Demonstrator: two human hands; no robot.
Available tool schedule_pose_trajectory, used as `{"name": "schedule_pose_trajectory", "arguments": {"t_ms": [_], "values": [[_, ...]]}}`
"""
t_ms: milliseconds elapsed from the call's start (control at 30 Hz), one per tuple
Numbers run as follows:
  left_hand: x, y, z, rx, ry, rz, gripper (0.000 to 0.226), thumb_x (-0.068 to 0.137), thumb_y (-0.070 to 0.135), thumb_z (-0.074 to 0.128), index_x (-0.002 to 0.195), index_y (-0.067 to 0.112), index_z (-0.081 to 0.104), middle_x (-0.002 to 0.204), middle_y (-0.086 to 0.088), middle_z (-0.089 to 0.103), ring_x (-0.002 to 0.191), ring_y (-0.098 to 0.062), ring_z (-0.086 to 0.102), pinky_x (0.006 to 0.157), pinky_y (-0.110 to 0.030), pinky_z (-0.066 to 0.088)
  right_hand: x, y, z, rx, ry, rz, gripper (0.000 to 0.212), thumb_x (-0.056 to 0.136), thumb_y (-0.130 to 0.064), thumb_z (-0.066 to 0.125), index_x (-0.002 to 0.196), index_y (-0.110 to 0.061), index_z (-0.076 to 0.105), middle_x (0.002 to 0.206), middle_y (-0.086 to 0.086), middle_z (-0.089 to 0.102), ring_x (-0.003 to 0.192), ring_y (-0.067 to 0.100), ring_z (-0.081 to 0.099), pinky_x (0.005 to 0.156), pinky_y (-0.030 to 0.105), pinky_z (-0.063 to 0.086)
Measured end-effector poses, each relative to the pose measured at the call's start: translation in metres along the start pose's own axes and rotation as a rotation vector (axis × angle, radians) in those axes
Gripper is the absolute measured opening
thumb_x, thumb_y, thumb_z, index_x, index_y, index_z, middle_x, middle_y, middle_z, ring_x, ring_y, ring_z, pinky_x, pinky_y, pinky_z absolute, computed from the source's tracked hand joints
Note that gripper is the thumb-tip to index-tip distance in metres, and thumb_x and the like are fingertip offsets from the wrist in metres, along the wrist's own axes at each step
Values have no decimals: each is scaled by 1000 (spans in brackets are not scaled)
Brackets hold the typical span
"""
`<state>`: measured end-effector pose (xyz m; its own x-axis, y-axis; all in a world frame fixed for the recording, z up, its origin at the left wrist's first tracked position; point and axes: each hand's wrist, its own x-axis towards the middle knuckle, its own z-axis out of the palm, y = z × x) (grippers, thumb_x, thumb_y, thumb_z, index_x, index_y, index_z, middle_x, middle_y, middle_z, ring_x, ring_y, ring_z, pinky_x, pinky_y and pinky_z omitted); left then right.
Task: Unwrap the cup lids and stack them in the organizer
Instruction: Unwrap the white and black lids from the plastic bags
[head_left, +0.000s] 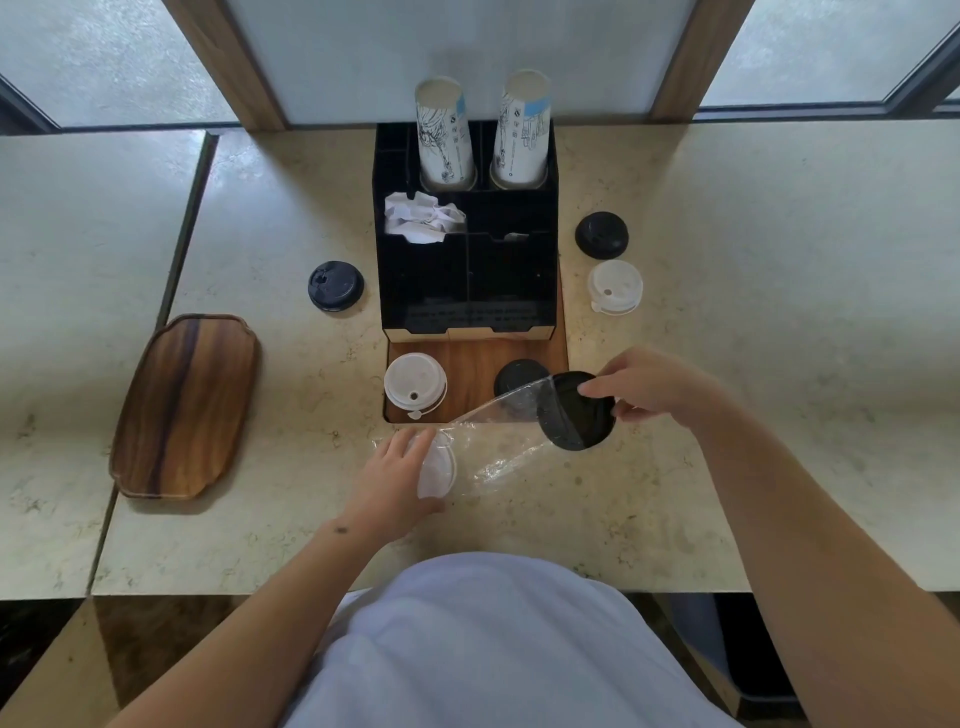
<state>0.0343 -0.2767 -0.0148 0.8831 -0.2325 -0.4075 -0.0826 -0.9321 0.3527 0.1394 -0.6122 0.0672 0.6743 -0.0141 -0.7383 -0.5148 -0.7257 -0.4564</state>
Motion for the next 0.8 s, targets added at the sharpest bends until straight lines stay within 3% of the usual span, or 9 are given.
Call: {"name": "schedule_pose_trajectory", "arguments": {"t_ms": [100, 167, 367, 433, 533, 600, 667, 733, 800], "values": [[0, 0, 0, 6, 3, -6, 106, 71, 49, 87, 156, 24, 30, 160, 0, 33, 141, -28, 36, 103, -45, 47, 0, -14, -7, -210, 116, -94, 35, 91, -36, 70, 104, -3, 73, 87, 14, 75, 83, 27, 73, 77, 40, 61], [-1, 0, 1, 10, 12, -3, 105, 71, 49, 87, 156, 23, 30, 159, -1, 34, 140, -29, 38, 102, -45, 48, -2, -22, -9, -271, 210, -165, 36, 90, -35, 70, 105, -2, 72, 92, 16, 74, 86, 29, 71, 82, 46, 60], [3, -1, 2, 30, -1, -10, 106, 71, 51, 86, 156, 23, 29, 159, -2, 34, 140, -29, 38, 101, -44, 48, 4, -45, -9, -347, 260, -243, 34, 90, -34, 69, 98, -1, 71, 86, 19, 73, 78, 31, 72, 76, 48, 61], [4, -1, 3, 36, -12, -5, 106, 72, 50, 86, 157, 25, 28, 161, -2, 32, 142, -30, 35, 104, -45, 46, 11, -57, -11, -336, 215, -249, 36, 88, -32, 71, 101, 2, 72, 83, 19, 74, 65, 21, 70, 67, 42, 62], [6, -2, 4, 43, -31, -11, 108, 75, 51, 84, 159, 30, 20, 169, -4, 18, 151, -33, 22, 111, -50, 41, 24, -81, -18, -404, 82, -214, 36, 89, -32, 73, 103, 1, 74, 72, 11, 74, 44, 6, 63, 44, 17, 51], [8, -4, 5, 41, -49, -12, 109, 77, 52, 82, 161, 32, 15, 172, -4, 7, 155, -33, 12, 116, -53, 35, 32, -100, -23, -538, 49, -213, 39, 89, -34, 73, 108, 0, 75, 75, 10, 76, 43, 6, 63, 40, 15, 46], [9, -6, 6, 39, -61, -15, 110, 79, 53, 81, 161, 34, 11, 172, -3, 2, 156, -33, 8, 118, -53, 32, 38, -120, -26, -652, 87, -233, 38, 89, -32, 72, 112, -1, 74, 76, 8, 75, 56, 13, 68, 48, 23, 52], [9, -7, 7, 34, -51, -21, 110, 79, 53, 81, 161, 34, 10, 172, -3, 1, 157, -32, 7, 117, -52, 34, 47, -137, -26, -704, 182, -259, 34, 88, -28, 73, 113, -4, 73, 80, 7, 72, 69, 22, 70, 67, 36, 62], [9, -8, 9, 35, -35, -27, 110, 79, 54, 80, 161, 34, 10, 172, -2, 1, 157, -31, 6, 116, -50, 36, 55, -148, -22, -710, 281, -306, 29, 88, -27, 74, 111, -9, 71, 86, 6, 70, 77, 27, 70, 76, 44, 62]]}}
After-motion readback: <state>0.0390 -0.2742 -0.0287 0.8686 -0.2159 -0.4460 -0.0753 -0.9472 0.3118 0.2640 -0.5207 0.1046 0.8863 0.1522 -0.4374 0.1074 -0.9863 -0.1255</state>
